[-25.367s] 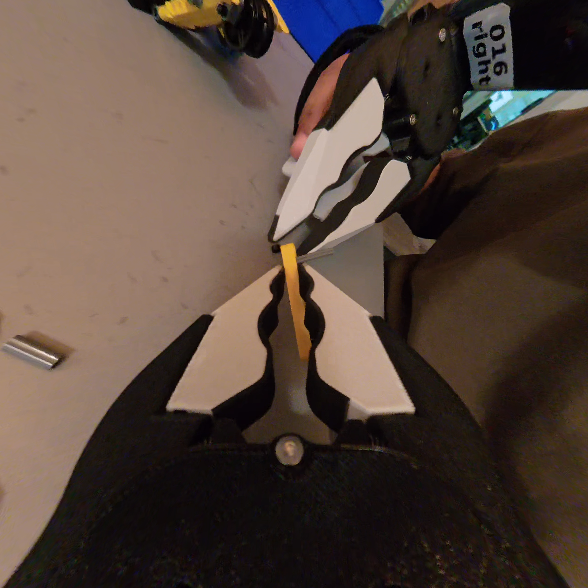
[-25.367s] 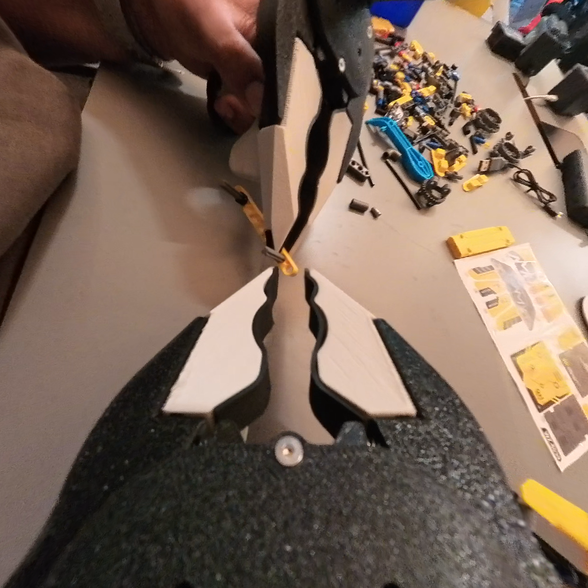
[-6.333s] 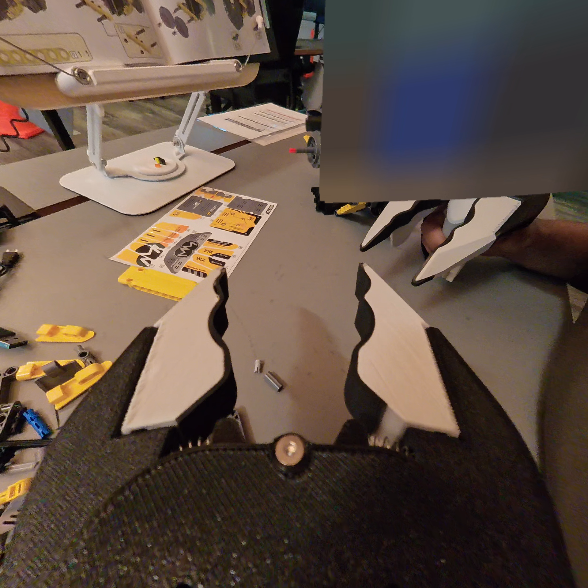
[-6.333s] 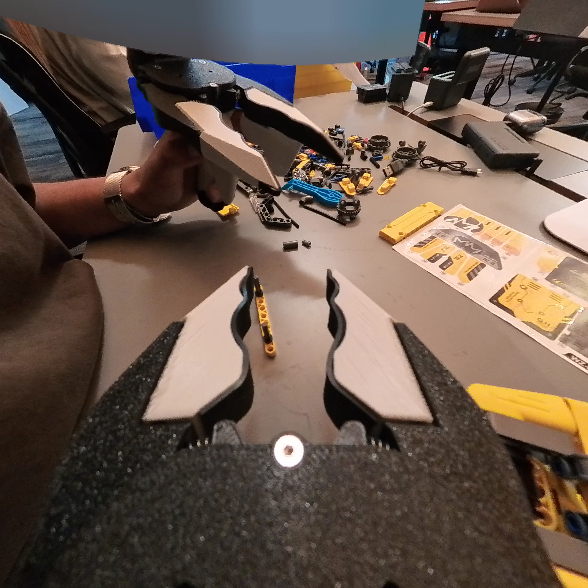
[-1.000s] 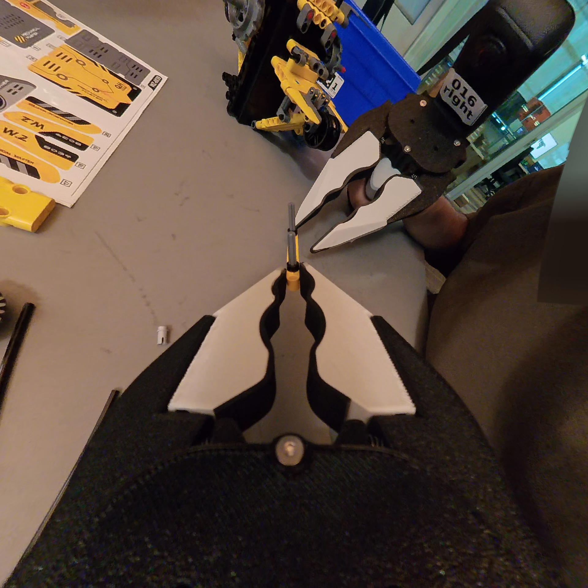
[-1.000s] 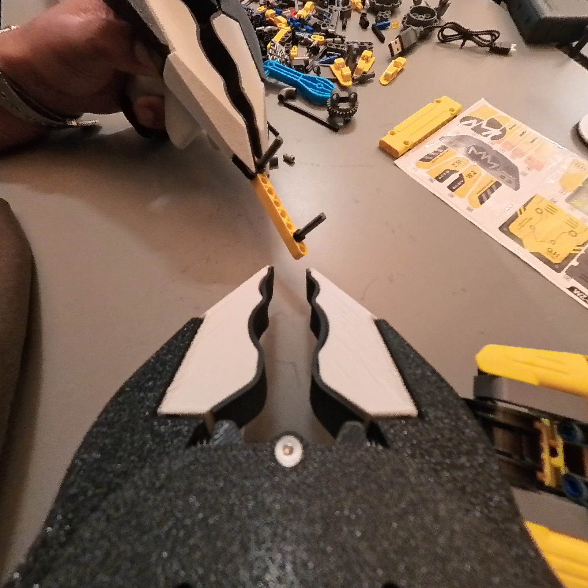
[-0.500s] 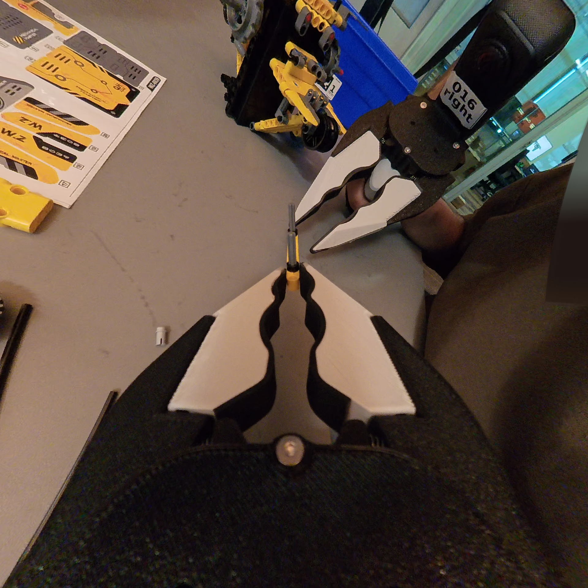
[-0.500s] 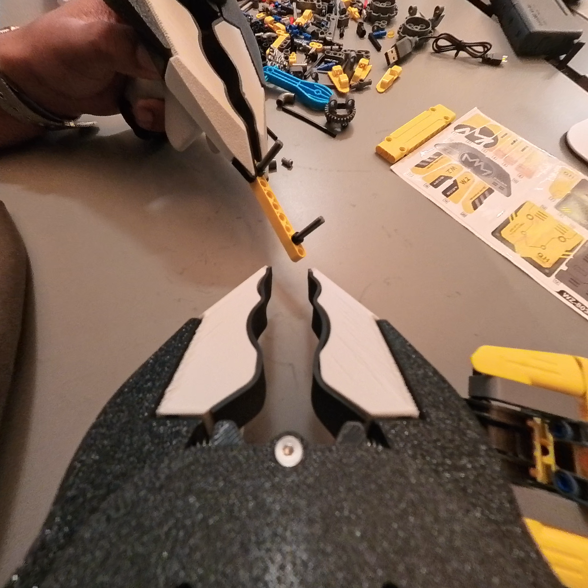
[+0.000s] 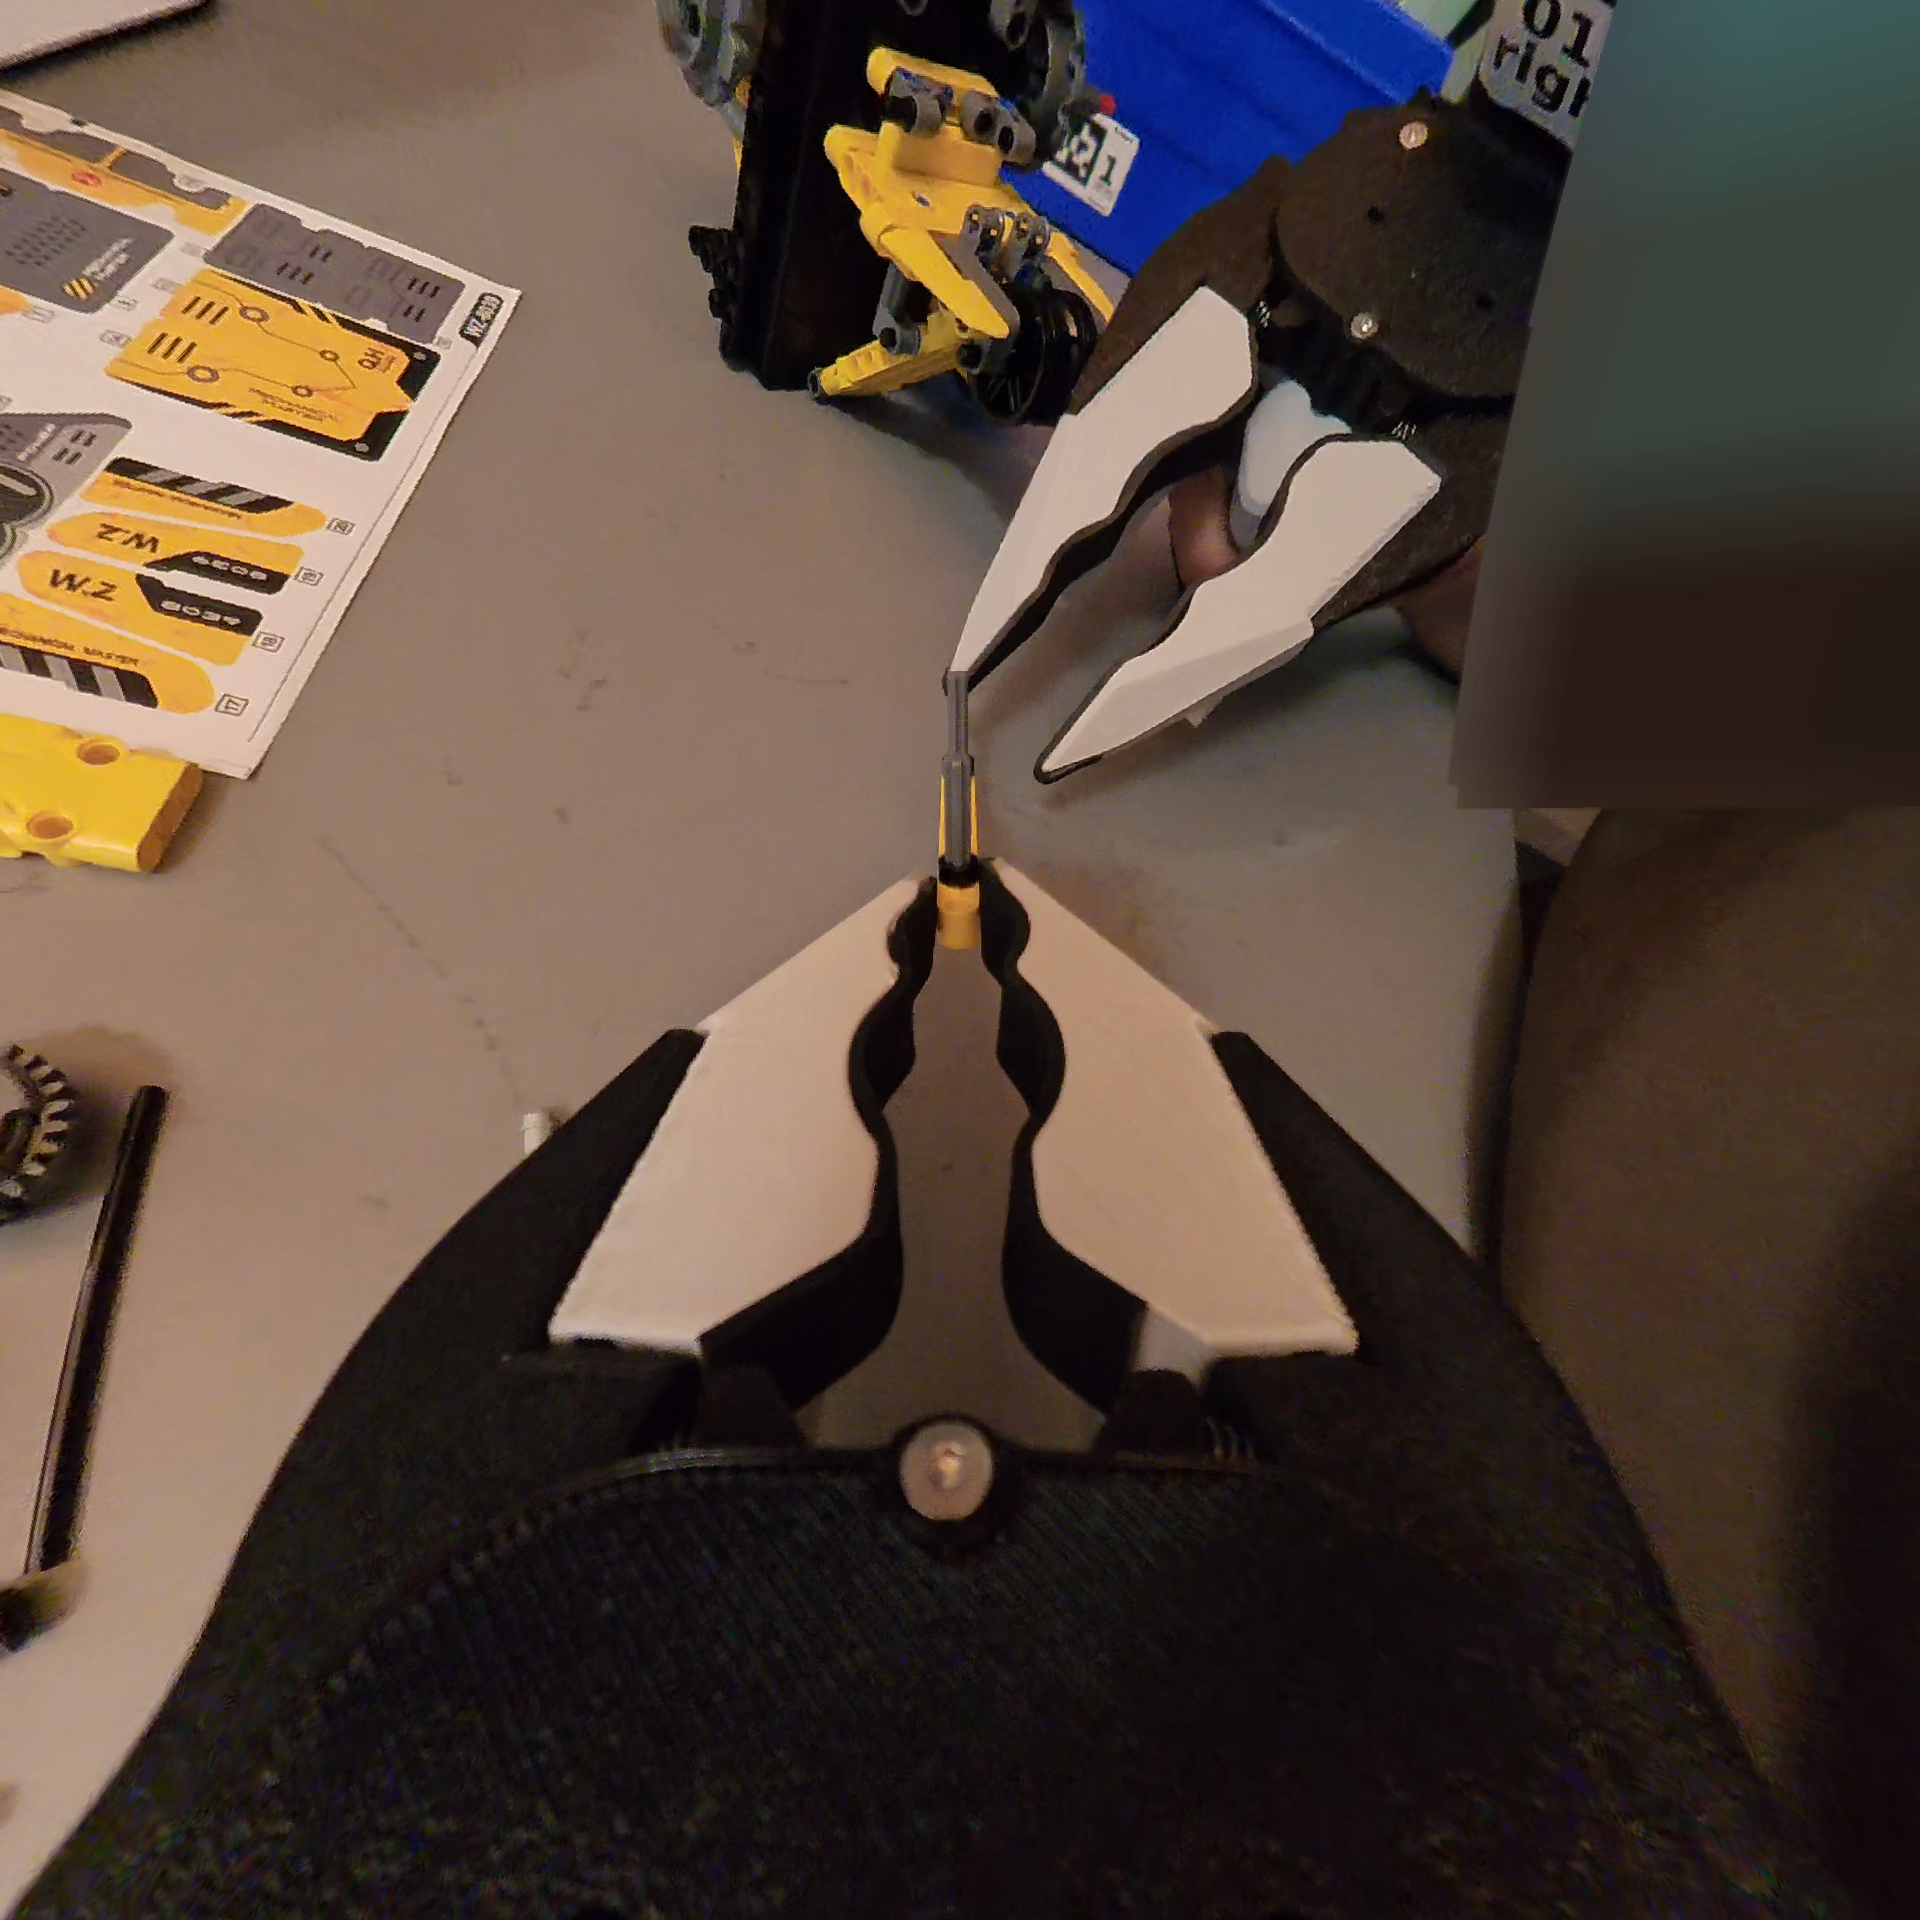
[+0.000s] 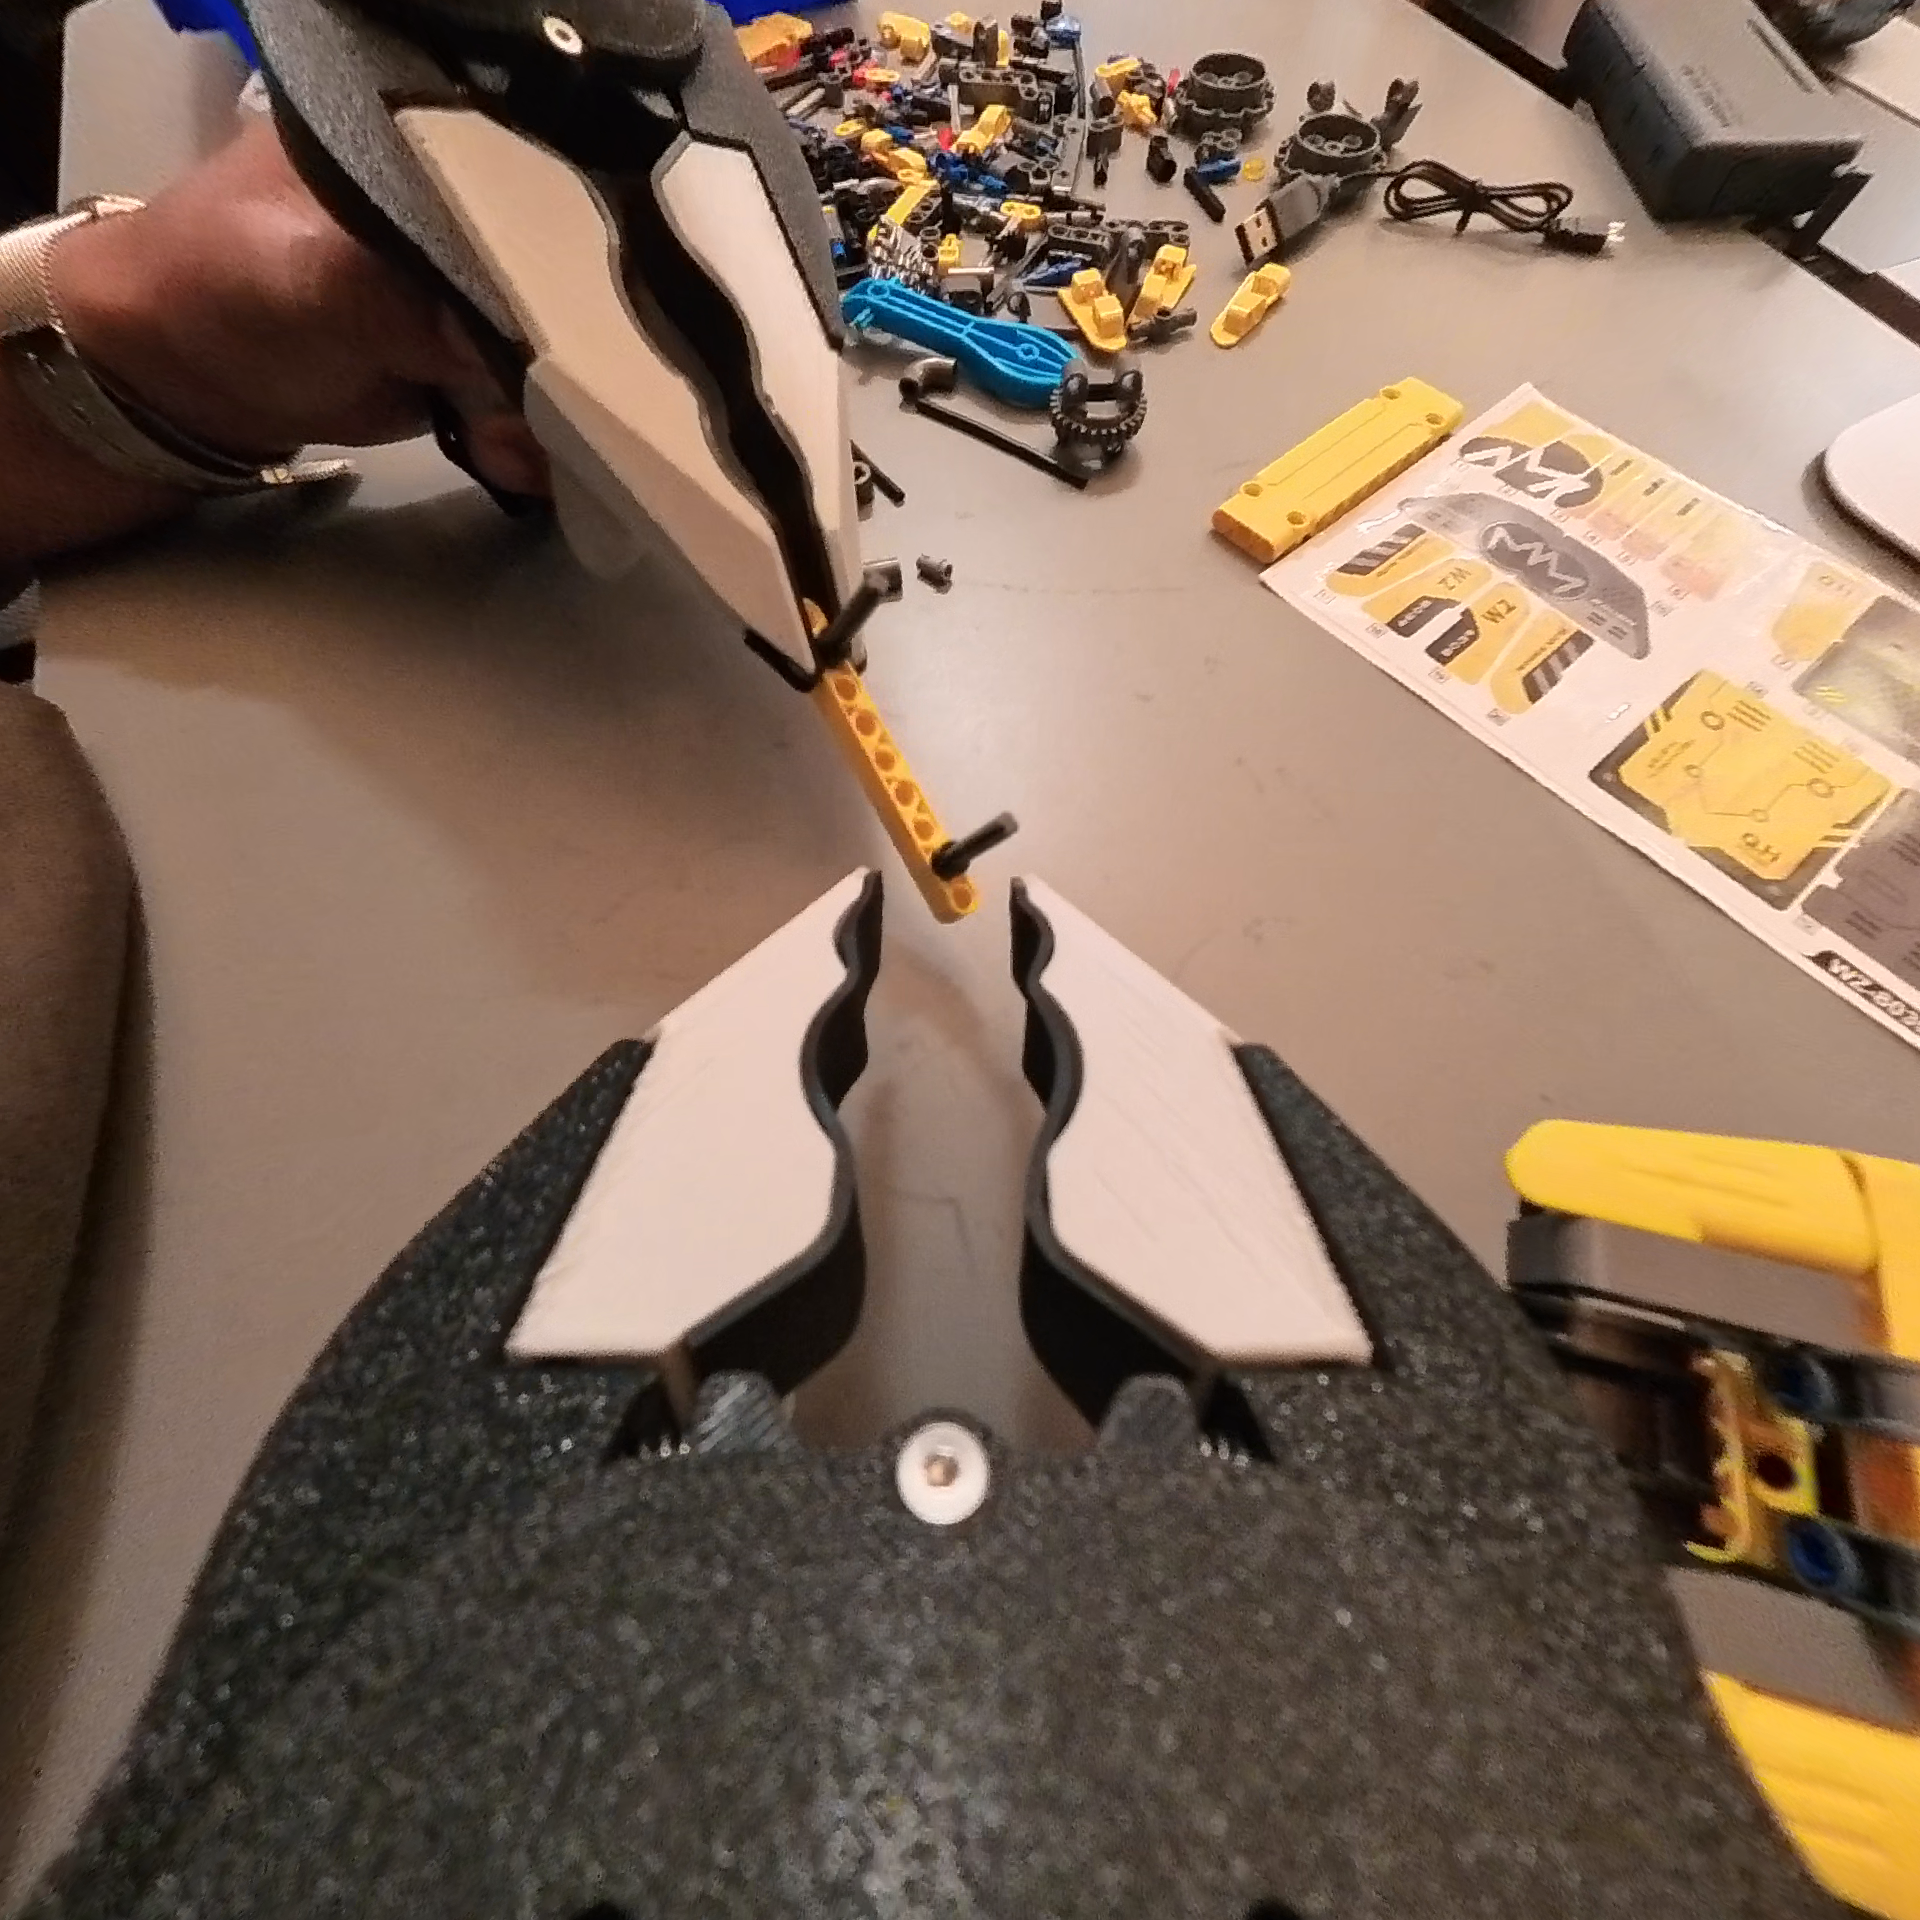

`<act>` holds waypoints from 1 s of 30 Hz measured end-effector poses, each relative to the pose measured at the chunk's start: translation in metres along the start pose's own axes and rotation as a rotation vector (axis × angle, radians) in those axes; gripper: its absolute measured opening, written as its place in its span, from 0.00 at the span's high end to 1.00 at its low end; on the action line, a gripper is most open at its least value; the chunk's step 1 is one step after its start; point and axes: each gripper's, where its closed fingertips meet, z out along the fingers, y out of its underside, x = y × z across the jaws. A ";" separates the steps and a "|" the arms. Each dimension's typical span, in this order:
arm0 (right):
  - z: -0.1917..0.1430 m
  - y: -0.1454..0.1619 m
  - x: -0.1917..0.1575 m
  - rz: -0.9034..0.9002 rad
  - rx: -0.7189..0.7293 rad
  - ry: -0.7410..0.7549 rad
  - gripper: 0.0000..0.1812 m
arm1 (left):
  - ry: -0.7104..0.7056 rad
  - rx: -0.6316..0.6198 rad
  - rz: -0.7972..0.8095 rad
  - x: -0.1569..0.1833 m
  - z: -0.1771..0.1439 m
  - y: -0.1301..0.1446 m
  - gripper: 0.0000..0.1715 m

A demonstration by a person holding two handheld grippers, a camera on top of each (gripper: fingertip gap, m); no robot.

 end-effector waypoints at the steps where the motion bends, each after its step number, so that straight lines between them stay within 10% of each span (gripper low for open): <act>1: 0.000 0.000 0.000 -0.001 0.001 0.001 0.87 | -0.005 -0.002 0.010 0.000 0.000 0.000 0.96; 30: 0.002 0.001 0.002 -0.017 -0.008 0.026 0.91 | -0.053 -0.022 0.131 0.004 0.005 0.001 0.96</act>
